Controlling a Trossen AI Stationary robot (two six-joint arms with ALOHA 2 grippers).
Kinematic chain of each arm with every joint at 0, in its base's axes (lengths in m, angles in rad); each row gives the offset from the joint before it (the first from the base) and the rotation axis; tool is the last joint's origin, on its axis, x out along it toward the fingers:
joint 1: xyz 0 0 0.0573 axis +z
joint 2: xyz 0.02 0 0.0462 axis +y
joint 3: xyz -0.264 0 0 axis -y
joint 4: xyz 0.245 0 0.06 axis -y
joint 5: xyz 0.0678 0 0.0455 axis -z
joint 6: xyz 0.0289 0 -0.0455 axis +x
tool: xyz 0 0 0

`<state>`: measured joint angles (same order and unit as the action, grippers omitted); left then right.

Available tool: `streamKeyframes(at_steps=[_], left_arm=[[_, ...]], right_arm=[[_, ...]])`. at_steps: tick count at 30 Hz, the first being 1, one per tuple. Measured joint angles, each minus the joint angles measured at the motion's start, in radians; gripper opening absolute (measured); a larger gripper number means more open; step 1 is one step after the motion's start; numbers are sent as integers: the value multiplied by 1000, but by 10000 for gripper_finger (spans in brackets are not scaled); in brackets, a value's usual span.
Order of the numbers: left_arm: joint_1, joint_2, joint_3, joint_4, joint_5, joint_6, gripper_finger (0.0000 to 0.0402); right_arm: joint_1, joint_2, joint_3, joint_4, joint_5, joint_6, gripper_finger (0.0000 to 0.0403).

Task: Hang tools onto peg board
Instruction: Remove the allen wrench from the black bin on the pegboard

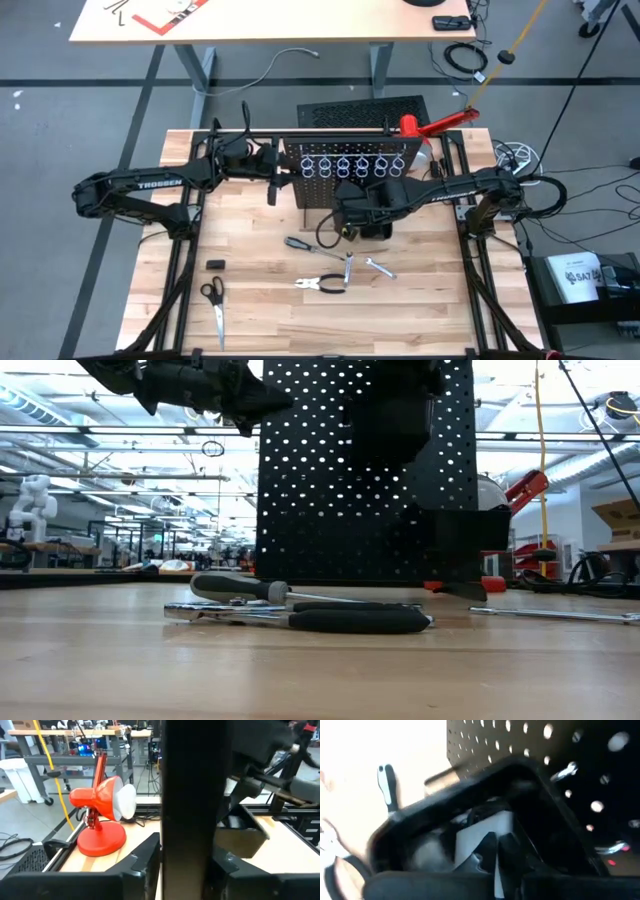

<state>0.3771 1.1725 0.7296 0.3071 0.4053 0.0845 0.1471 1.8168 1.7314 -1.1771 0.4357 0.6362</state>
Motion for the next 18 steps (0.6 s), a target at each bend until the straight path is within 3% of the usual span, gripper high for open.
streamKeyframes(at_steps=[15,18], left_arm=[[0,0,0,0,13,2,81],[0,0,0,0,13,2,79]], right_arm=[[31,13,91,-9,-27,-94,1],[32,12,91,-19,-28,-102,23]])
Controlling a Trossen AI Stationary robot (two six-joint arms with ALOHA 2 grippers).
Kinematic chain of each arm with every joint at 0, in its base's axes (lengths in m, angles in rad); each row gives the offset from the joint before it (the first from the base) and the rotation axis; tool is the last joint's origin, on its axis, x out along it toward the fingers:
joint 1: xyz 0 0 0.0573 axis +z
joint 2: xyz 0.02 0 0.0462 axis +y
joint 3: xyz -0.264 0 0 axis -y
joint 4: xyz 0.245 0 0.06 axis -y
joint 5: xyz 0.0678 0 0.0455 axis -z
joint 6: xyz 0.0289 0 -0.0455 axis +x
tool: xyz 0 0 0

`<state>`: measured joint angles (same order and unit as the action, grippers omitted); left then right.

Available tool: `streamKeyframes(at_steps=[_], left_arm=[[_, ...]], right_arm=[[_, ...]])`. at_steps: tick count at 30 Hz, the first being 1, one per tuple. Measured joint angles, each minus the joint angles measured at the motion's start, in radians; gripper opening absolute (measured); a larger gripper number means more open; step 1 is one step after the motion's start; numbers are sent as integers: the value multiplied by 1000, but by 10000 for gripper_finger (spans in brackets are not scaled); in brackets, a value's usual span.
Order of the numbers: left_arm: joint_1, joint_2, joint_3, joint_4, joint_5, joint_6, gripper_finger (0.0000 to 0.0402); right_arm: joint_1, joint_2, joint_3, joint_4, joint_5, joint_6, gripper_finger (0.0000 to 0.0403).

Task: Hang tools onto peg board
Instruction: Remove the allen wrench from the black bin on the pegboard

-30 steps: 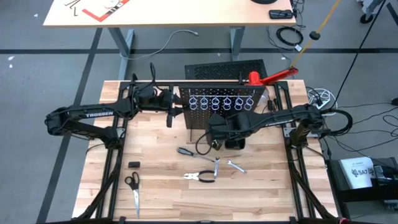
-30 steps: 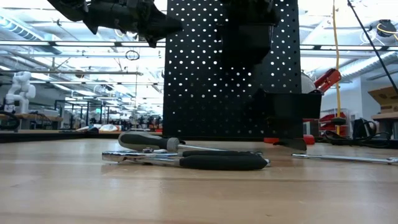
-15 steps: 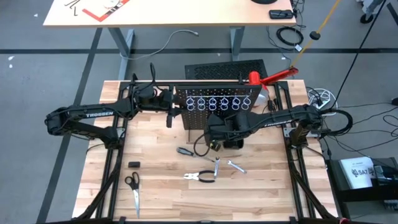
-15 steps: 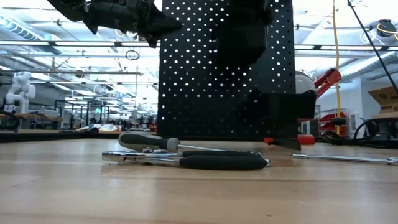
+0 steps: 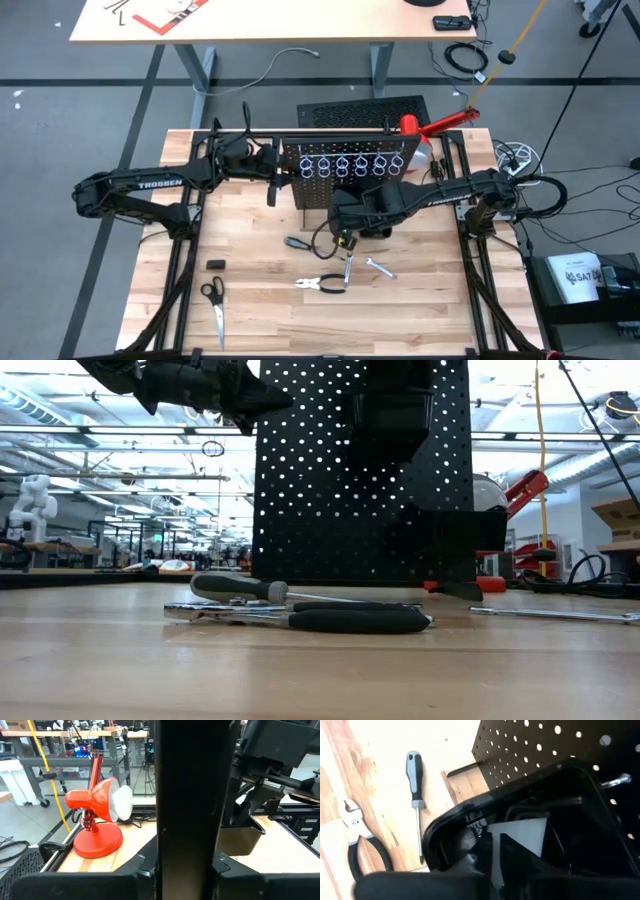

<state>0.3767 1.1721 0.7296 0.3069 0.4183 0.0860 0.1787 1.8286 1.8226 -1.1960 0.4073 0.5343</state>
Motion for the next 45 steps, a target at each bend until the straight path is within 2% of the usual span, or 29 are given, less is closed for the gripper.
streamKeyframes(at_steps=[11,14,17,22,27,35,45], left_arm=[[1,0,0,-1,12,0,79],[1,0,0,-2,19,-1,78],[0,0,0,-2,27,0,71],[1,0,0,1,42,6,65],[1,0,0,2,42,5,65],[1,0,0,1,46,5,66],[2,0,0,-1,47,5,65]], right_arm=[[-10,2,2,-37,38,30,189],[-15,13,-2,-39,39,29,213],[-25,11,-23,-33,35,31,220],[-46,13,-53,-26,7,30,211],[-63,11,-58,-17,-27,22,182],[-65,8,-57,-5,-51,5,59],[-59,5,-59,11,-40,4,57]])
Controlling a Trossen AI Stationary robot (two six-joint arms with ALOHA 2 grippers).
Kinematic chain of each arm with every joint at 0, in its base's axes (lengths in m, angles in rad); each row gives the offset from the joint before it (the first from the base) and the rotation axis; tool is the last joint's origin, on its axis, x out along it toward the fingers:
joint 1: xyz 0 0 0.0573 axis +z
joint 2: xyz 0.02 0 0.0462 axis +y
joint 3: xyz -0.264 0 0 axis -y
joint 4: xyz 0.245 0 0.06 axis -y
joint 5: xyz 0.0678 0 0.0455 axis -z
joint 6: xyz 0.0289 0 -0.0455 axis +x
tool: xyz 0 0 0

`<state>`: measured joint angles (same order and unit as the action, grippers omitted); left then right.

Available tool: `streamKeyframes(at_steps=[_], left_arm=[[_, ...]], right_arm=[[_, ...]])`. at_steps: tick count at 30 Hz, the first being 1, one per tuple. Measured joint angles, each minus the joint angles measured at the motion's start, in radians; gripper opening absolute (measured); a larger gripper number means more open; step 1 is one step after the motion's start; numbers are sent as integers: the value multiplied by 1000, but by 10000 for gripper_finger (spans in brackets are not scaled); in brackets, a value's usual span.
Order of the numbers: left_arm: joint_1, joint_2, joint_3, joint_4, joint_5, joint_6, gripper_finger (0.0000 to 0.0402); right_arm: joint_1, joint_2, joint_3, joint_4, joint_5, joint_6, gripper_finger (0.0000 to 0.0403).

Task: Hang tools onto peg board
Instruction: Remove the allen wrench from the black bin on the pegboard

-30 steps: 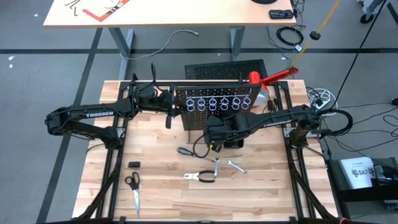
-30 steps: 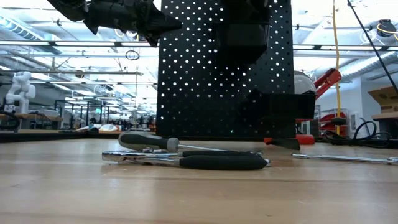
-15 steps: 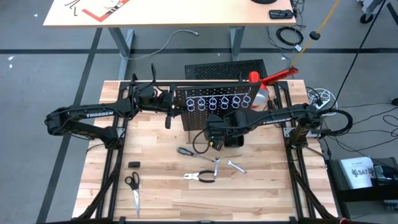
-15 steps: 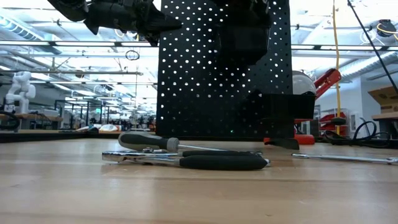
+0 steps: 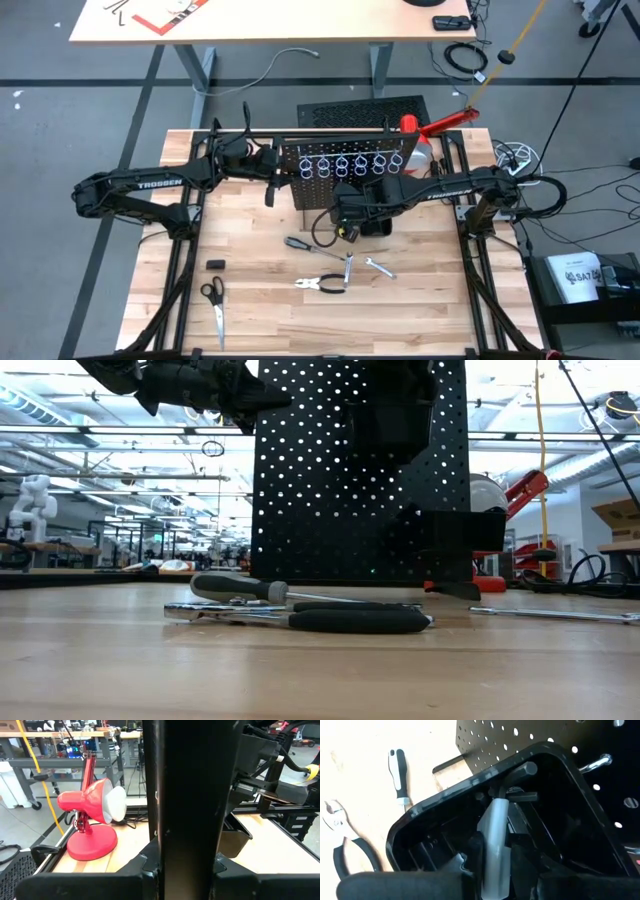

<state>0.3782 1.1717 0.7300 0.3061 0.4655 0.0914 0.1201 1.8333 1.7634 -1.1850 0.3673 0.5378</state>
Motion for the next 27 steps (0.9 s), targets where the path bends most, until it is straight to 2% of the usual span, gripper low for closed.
streamKeyframes(at_steps=[10,18,21,24,27], left_arm=[[0,0,0,0,3,-3,65],[0,0,0,0,2,-3,65],[0,0,0,0,2,-3,66],[0,0,0,0,3,-8,71],[0,0,0,2,3,-10,76]], right_arm=[[55,-69,26,4,84,10,57],[113,-160,62,8,143,-70,57],[150,-208,70,18,99,-170,57],[207,-247,71,28,-3,-279,57],[259,-275,71,31,-35,-298,57]])
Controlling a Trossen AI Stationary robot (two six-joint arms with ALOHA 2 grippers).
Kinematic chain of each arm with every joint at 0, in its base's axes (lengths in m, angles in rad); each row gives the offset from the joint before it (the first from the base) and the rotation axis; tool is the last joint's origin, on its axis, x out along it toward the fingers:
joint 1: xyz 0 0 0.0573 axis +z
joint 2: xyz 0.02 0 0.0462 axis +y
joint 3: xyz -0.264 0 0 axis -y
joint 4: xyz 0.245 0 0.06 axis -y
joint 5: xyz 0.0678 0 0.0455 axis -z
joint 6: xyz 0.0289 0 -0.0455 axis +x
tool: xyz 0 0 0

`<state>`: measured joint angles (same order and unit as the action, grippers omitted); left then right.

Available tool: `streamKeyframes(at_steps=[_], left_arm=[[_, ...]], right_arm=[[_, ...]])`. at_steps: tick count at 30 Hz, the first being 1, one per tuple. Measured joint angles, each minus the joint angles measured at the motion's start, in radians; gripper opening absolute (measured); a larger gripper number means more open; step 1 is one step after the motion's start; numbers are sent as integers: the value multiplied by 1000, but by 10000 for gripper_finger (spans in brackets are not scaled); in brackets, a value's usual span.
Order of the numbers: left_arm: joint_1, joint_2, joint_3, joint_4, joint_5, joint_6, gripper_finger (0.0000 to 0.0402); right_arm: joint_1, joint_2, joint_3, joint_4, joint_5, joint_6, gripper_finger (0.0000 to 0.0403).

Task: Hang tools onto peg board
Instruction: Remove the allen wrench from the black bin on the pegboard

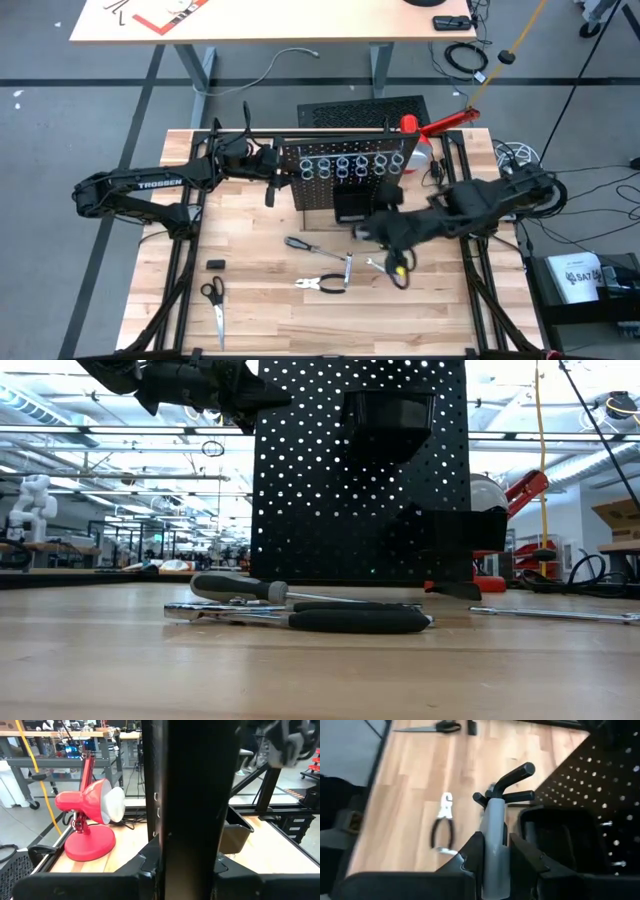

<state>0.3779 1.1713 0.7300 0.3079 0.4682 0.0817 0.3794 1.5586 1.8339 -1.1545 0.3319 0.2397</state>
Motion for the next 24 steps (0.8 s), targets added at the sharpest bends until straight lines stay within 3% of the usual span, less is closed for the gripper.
streamKeyframes(at_steps=[5,12,17,21,24], left_arm=[[0,0,0,0,1,-1,79],[0,0,0,-1,0,2,80],[0,-4,0,11,0,2,81],[3,-6,0,64,-1,2,82],[6,-6,1,78,-5,-48,82]], right_arm=[[48,-14,2,-92,-64,93,57],[139,-6,1,-371,-134,407,57],[190,-46,0,-395,-260,497,57],[196,-135,0,-390,-197,479,57],[156,-216,1,-354,-121,564,57]])
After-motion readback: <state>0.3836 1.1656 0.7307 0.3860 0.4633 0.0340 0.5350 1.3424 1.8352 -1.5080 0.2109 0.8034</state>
